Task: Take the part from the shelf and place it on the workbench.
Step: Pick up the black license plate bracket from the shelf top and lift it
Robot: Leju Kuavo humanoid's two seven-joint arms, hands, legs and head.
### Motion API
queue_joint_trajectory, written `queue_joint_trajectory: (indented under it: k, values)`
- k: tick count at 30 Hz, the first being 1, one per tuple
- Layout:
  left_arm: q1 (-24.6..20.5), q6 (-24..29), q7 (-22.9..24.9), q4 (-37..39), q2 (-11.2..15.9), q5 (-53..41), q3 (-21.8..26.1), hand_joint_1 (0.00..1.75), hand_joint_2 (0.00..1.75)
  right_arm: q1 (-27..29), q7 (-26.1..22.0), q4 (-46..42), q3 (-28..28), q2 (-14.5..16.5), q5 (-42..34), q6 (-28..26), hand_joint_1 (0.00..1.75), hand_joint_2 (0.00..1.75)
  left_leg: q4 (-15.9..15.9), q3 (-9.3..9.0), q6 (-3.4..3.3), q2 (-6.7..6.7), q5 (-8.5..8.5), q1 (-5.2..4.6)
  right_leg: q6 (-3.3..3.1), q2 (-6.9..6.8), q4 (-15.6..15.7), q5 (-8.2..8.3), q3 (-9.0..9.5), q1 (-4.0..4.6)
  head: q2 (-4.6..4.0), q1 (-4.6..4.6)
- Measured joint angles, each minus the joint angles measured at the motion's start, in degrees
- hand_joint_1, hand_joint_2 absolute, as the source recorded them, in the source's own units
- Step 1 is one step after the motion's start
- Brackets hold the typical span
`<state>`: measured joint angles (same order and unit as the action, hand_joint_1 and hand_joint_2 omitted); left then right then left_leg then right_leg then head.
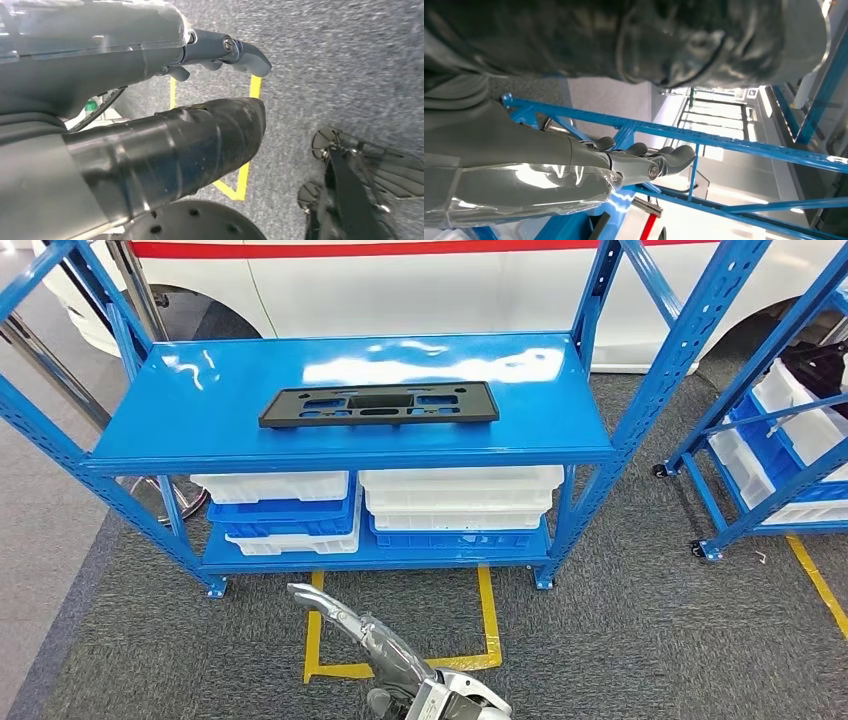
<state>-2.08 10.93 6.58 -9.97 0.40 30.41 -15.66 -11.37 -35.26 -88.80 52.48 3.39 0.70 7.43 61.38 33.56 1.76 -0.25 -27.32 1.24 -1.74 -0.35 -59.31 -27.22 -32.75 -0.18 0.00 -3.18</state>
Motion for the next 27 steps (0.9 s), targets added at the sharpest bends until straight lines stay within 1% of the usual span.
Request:
queue_joint_trajectory:
  k: [1, 3, 4, 5, 6, 7, 9, 10, 11, 12, 13, 14, 15, 16, 17, 18, 19, 20, 21, 22, 23, 24, 25, 26, 27]
  values:
    - [0.0, 0.0, 0.0, 0.0, 0.0, 0.0, 0.0, 0.00, 0.00, 0.0, 0.0, 0.0, 0.0, 0.0, 0.0, 0.0, 0.00, 0.00, -1.9, -0.85, -0.29, -0.01, 0.45, -0.10, 0.29, 0.00, -0.2, -0.10, -0.08, 0.09, 0.00, -0.02]
    - [0.0, 0.0, 0.0, 0.0, 0.0, 0.0, -0.1, 0.00, 0.00, 0.0, 0.0, 0.0, 0.0, 0.0, 0.0, 0.0, 0.00, 0.00, -2.7, -1.02, -1.07, -0.11, 0.41, -0.32, 0.83, -0.01, -0.2, -0.07, -0.19, 0.19, 0.00, -0.06]
    - [0.0, 0.0, 0.0, 0.0, 0.0, 0.0, -0.1, 0.00, 0.00, 0.0, 0.0, 0.0, 0.0, 0.0, 0.0, 0.0, 0.00, 0.00, -2.8, -1.05, -1.42, -0.10, 0.52, -0.27, 1.12, 0.02, -0.2, -0.15, -0.21, 0.12, 0.00, -0.05]
    - [0.0, 0.0, 0.0, 0.0, 0.0, 0.0, -0.1, 0.00, 0.00, -0.1, 0.0, 0.0, 0.0, 0.0, 0.0, 0.0, 0.00, 0.00, -3.0, -1.15, -1.81, -0.06, 0.63, -0.21, 1.40, 0.07, -0.7, -0.58, -0.37, 0.04, 0.00, -0.07]
    - [0.0, 0.0, 0.0, 0.0, 0.0, 0.0, -0.1, 0.00, 0.00, -0.1, 0.0, 0.0, 0.0, 0.0, 0.0, 0.0, 0.00, 0.00, -3.2, -1.23, -2.24, -0.01, 0.75, -0.12, 1.67, 0.13, -2.1, -1.59, -1.00, -0.03, 0.00, -0.06]
    - [0.0, 0.0, 0.0, 0.0, 0.0, 0.0, -0.1, 0.00, 0.00, -0.1, 0.0, 0.0, 0.0, 0.0, 0.0, 0.0, 0.00, 0.00, -3.3, -1.28, -2.57, 0.04, 0.83, -0.06, 1.88, 0.20, -4.7, -3.13, -2.17, -0.13, 0.00, -0.08]
    - [-0.1, 0.0, 0.0, 0.0, 0.0, 0.0, -0.1, 0.00, 0.00, -0.1, 0.0, 0.0, 0.0, -0.1, 0.0, 0.0, 0.00, 0.00, -3.3, -1.22, -2.94, 0.07, 0.81, -0.13, 2.13, 0.24, -12.2, -6.56, -5.76, -0.20, 0.00, -0.07]
    - [0.0, 0.0, 0.0, 0.0, 0.0, 0.0, -0.1, 0.00, 0.00, 0.0, 0.0, 0.0, 0.0, -0.1, 0.0, 0.0, 0.00, 0.00, -3.3, -1.21, -2.97, 0.06, 0.81, -0.16, 2.19, 0.24, -15.1, -7.37, -7.21, -0.22, 0.00, -0.07]
    - [0.0, 0.0, -0.1, 0.0, 0.0, 0.0, -0.1, 0.00, 0.00, 0.0, 0.0, 0.0, 0.0, -0.1, 0.2, -0.1, 0.00, 0.00, -3.2, -1.24, -2.97, -0.12, 0.79, -0.17, 2.18, 0.26, -16.2, -7.13, -7.84, -0.23, 0.00, -0.07]
    - [0.0, 0.0, -0.1, 0.0, 0.1, 0.0, -0.1, 0.00, 0.00, 0.0, 0.0, 0.0, 0.0, -0.1, 0.4, -0.2, 0.00, 0.00, -3.2, -1.30, -2.93, -0.39, 0.76, -0.18, 2.08, 0.32, -14.9, -5.78, -7.33, -0.23, 0.00, -0.07]
    - [0.0, 0.0, -0.2, 0.0, 0.0, 0.0, -0.2, 0.00, 0.00, 0.0, 0.0, 0.0, 0.0, -0.2, 0.8, -0.4, 0.00, 0.00, -3.2, -1.37, -2.87, -0.74, 0.73, -0.17, 1.90, 0.62, -11.7, -3.74, -5.80, -0.23, 0.00, -0.07]
    - [-0.1, -0.1, -0.3, 0.0, 0.0, 0.0, -0.2, 0.00, 0.00, 0.0, 0.0, -0.1, 0.0, -0.2, 1.3, -0.7, 0.00, 0.00, -3.1, -1.40, -2.77, -1.14, 0.68, -0.15, 1.64, 1.53, -7.6, -1.87, -3.88, -0.23, 0.00, -0.07]
    - [-0.2, -0.1, -0.3, 0.0, 0.0, 0.0, -0.2, 0.00, 0.00, 0.0, 0.0, -0.1, 0.0, -0.2, 1.7, -1.0, 0.00, 0.00, -3.1, -1.34, -2.55, -1.48, 0.64, -0.21, 1.42, 2.54, -3.9, -0.56, -2.16, -0.24, 0.00, -0.05]
    - [-0.3, -0.2, -0.4, 0.0, -0.1, 0.0, -0.2, 0.00, 0.00, 0.0, 0.0, -0.2, 0.0, -0.2, 2.1, -1.3, 0.00, 0.00, -3.0, -1.21, -2.27, -1.82, 0.66, -0.22, 1.28, 3.30, -1.5, 0.08, -1.05, -0.19, 0.00, -0.05]
    - [-0.3, -0.2, -0.4, 0.0, -0.1, 0.0, -0.2, 0.00, 0.00, 0.0, 0.0, -0.2, 0.0, -0.2, 2.4, -1.4, 0.00, 0.00, -3.0, -1.05, -1.92, -2.17, 0.71, -0.18, 1.20, 3.79, -0.4, 0.10, -0.58, -0.09, 0.00, -0.05]
    - [-0.3, -0.2, -0.4, 0.0, -0.1, 0.0, -0.2, 0.00, 0.00, 0.0, 0.0, -0.2, 0.0, -0.3, 2.6, -1.5, 0.00, 0.00, -3.1, -0.97, -1.49, -2.52, 0.81, -0.15, 1.12, 3.57, -0.2, 0.09, -0.49, 0.04, 0.00, -0.04]
    - [-0.3, -0.1, -0.4, 0.0, -0.1, 0.0, -0.2, 0.00, 0.00, 0.0, 0.0, -0.3, 0.0, -0.3, 2.6, -1.6, 0.00, 0.00, -3.2, -0.98, -1.12, -2.83, 0.88, -0.02, 0.91, 3.12, 0.1, 0.22, -0.35, -0.03, 0.00, -0.05]
    - [-0.2, -0.1, -0.4, 0.0, -0.1, 0.0, -0.2, 0.00, 0.00, 0.0, 0.1, -0.4, 0.1, -0.3, 2.4, -1.5, 0.00, 0.00, -3.1, -0.92, -0.81, -2.70, 0.66, 0.02, 0.60, 2.76, 0.5, 0.38, -0.09, -0.15, 0.00, -0.03]
    - [-0.2, -0.1, -0.4, 0.0, -0.1, 0.0, -0.2, 0.00, 0.00, 0.0, 0.1, -0.4, 0.1, -0.3, 2.2, -1.5, 0.00, 0.00, -2.2, -0.56, -0.56, -2.30, -0.06, 0.02, 0.26, 2.36, 0.9, 0.56, 0.19, -0.32, 0.00, 0.04]
    - [-0.2, -0.1, -0.4, 0.0, -0.1, 0.0, -0.2, 0.00, 0.00, 0.0, 0.1, -0.5, 0.1, -0.3, 1.9, -1.5, 0.00, 0.00, 0.0, 0.40, -0.37, -1.74, -1.43, 0.01, -0.02, 1.95, 1.2, 0.72, 0.42, -0.48, 0.00, 0.11]
    - [-0.2, -0.1, -0.4, 0.0, -0.1, 0.0, -0.2, 0.00, 0.00, 0.1, 0.2, -0.5, 0.1, -0.3, 1.7, -1.4, 0.00, 0.00, 3.0, 1.83, -0.22, -1.09, -3.16, 0.00, -0.20, 1.58, 1.3, 0.74, 0.50, -0.41, 0.00, 0.19]
    - [-0.2, -0.1, -0.4, 0.0, -0.1, 0.0, -0.2, 0.00, 0.00, 0.1, 0.3, -0.5, 0.1, -0.3, 1.5, -1.4, 0.00, 0.00, 6.8, 3.61, -0.05, -0.77, -4.92, 0.01, -0.31, 1.25, 1.3, 0.72, 0.47, -0.32, 0.00, 0.24]
    - [-0.2, -0.1, -0.4, 0.0, -0.1, 0.0, -0.2, 0.00, 0.00, 0.2, 0.4, -0.5, 0.1, -0.3, 1.4, -1.4, 0.00, 0.00, 10.1, 5.16, 0.10, -0.61, -6.08, 0.03, -0.38, 0.96, 1.2, 0.66, 0.42, -0.23, 0.00, 0.24]
    - [-0.2, -0.1, -0.4, 0.0, -0.1, 0.0, -0.2, 0.00, 0.00, 0.2, 0.5, -0.5, 0.1, -0.3, 1.3, -1.3, 0.00, 0.00, 11.7, 5.91, 0.19, -0.53, -6.18, 0.03, -0.43, 0.77, 1.1, 0.59, 0.39, -0.17, 0.00, 0.25]
    - [-0.1, -0.1, -0.4, 0.0, -0.1, 0.0, -0.2, 0.00, 0.00, 0.2, 0.5, -0.5, 0.1, -0.3, 1.2, -1.3, 0.00, 0.00, 11.2, 5.66, 0.22, -0.45, -5.24, 0.03, -0.44, 0.66, 0.9, 0.50, 0.38, -0.14, 0.00, 0.25]
